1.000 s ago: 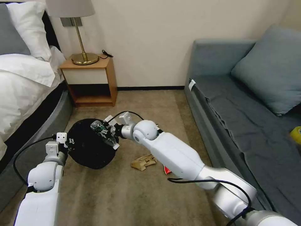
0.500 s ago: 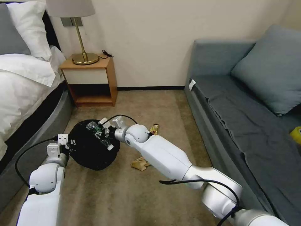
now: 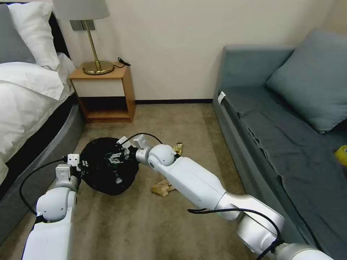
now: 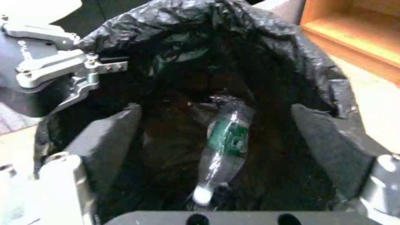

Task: Pick up the trash bin, then pick up the garbage on the floor and place it into the trash bin.

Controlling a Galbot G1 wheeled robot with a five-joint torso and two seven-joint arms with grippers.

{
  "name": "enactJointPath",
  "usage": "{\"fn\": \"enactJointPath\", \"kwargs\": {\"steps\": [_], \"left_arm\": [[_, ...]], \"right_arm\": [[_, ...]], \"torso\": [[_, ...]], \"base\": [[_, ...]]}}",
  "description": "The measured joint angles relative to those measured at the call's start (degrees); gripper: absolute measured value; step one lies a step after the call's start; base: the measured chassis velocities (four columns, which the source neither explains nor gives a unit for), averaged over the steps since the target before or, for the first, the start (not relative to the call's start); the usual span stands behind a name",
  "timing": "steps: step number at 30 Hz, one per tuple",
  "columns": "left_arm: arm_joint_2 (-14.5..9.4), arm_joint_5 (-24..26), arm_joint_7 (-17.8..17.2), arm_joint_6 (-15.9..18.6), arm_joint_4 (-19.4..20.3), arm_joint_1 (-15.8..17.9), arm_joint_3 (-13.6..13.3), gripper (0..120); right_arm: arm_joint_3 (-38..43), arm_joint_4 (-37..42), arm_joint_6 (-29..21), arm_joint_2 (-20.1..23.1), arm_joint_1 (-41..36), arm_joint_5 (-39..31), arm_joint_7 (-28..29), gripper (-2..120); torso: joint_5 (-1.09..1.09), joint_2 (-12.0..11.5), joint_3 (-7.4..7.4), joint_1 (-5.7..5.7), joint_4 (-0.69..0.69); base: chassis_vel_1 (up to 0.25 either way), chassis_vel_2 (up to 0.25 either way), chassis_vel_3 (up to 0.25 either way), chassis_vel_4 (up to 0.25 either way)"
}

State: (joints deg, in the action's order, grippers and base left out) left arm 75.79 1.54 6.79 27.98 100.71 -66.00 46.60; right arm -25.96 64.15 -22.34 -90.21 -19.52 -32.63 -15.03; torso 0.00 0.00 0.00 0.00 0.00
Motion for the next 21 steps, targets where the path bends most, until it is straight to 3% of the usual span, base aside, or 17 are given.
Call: {"fn": "enactJointPath", "kwargs": {"steps": [5, 13, 16, 21], "left_arm": [[-0.68, 0.01, 0.0, -0.23, -0.82, 0.23, 0.6, 1], [-3.23, 0.38, -0.02, -0.77, -5.0, 1.05, 4.43, 1], [-4.46, 1.33, -0.04, -0.8, -6.33, 1.61, 6.56, 1], [-5.25, 2.38, -0.01, -0.81, -6.26, 1.7, 7.43, 1]], "right_arm": [[0.53, 0.52, 0.07, 0.44, -0.32, 0.93, -0.07, 100], [1.11, -1.68, 1.65, 3.97, 0.29, 7.36, -2.4, 100], [2.51, -7.41, 3.17, 4.16, 0.55, 13.89, -4.38, 100], [4.23, -14.53, 4.08, 3.21, 0.46, 22.8, -6.97, 100]], "torso": [[0.0, 0.0, 0.0, 0.0, 0.0], [0.0, 0.0, 0.0, 0.0, 0.0], [0.0, 0.0, 0.0, 0.0, 0.0], [0.0, 0.0, 0.0, 0.0, 0.0]], "base": [[0.0, 0.0, 0.0, 0.0], [0.0, 0.0, 0.0, 0.0], [0.0, 0.0, 0.0, 0.0], [0.0, 0.0, 0.0, 0.0]]}}
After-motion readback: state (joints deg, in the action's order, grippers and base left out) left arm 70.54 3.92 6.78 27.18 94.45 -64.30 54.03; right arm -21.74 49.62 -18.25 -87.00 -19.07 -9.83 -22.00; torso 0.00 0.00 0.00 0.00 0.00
